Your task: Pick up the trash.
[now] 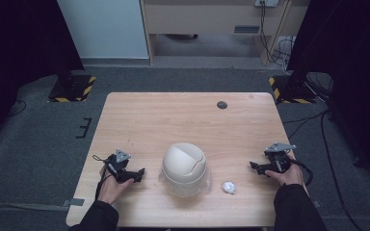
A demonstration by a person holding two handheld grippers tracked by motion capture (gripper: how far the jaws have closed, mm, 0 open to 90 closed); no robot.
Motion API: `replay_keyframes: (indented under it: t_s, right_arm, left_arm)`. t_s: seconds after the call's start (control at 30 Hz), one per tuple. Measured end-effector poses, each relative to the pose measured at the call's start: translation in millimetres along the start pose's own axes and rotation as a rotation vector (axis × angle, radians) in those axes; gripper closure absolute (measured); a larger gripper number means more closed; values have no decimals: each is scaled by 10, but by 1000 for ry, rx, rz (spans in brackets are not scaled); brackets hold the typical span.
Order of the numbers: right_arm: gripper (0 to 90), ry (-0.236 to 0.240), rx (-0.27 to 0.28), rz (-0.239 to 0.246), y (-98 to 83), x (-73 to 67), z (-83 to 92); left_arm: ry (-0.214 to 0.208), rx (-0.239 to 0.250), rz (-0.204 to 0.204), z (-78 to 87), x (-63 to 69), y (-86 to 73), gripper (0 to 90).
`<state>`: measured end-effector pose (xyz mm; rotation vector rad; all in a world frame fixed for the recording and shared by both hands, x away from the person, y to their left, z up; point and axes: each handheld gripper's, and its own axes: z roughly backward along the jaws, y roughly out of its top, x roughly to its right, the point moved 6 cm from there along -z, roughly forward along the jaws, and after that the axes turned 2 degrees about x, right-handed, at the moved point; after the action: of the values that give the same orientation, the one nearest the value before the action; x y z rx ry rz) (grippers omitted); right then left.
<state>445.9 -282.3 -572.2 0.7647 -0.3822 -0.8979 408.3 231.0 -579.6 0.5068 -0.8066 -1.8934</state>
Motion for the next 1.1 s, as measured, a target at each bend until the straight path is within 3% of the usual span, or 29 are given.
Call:
replay_keyframes:
  t_s: [0.43,1.1]
  right_arm:
    - [180,52,119,76,206,-55,148]
    - [173,96,322,69,620,-135,489]
  left_arm:
    - [1,0,0,0,1,0,0]
    - [1,0,1,0,2,0,0]
